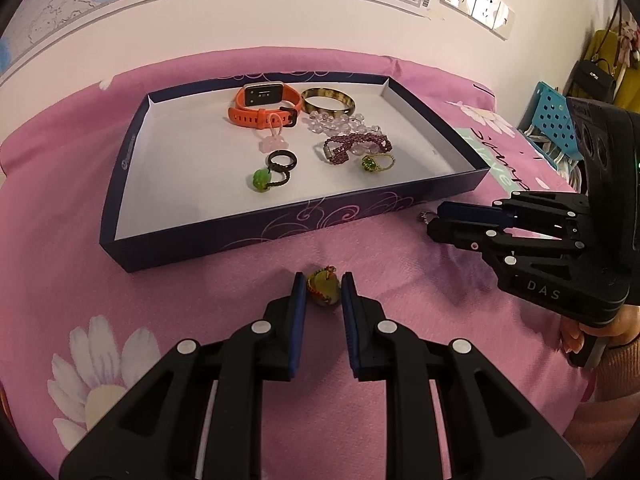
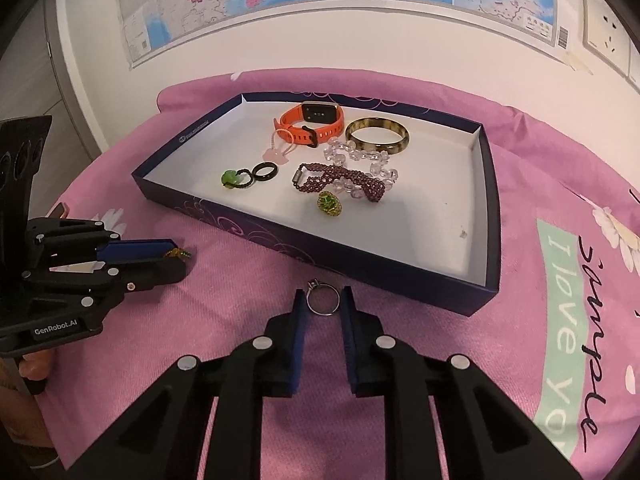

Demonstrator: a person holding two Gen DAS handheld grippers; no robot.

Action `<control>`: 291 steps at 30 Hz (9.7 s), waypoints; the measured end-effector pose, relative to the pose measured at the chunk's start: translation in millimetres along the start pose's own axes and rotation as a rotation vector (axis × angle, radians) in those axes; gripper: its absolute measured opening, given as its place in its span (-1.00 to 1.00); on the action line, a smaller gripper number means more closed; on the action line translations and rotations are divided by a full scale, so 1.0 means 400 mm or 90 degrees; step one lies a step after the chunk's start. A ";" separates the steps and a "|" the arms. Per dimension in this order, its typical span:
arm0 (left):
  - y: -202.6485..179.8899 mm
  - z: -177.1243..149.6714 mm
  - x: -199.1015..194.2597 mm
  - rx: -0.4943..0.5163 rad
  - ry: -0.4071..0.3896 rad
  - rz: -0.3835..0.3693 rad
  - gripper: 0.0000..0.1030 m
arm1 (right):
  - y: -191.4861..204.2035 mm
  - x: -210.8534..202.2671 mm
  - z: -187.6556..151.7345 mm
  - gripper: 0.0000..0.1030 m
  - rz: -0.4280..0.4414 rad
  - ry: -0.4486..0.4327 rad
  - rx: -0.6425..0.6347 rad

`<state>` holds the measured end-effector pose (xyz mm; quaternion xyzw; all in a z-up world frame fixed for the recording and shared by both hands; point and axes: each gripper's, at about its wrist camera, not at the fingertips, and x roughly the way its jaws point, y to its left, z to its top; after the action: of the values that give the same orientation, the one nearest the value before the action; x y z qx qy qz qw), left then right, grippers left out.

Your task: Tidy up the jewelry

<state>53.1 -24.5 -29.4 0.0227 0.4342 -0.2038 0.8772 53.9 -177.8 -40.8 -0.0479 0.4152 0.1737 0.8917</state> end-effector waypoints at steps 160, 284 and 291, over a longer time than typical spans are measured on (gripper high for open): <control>0.052 0.161 0.060 -0.025 -0.036 0.048 -0.65 | -0.019 0.050 0.145 -0.73 0.043 -0.051 0.004; 0.012 -0.047 -0.130 -0.087 -0.104 0.166 0.89 | 0.055 -0.112 -0.057 0.87 -0.032 -0.113 0.081; 0.012 -0.046 -0.130 -0.085 -0.105 0.168 0.89 | 0.055 -0.112 -0.055 0.87 -0.031 -0.113 0.079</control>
<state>13.0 1.3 -1.6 0.0044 0.3668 -0.0591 0.9284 3.7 -174.2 -20.0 0.0132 0.3435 0.1296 0.9301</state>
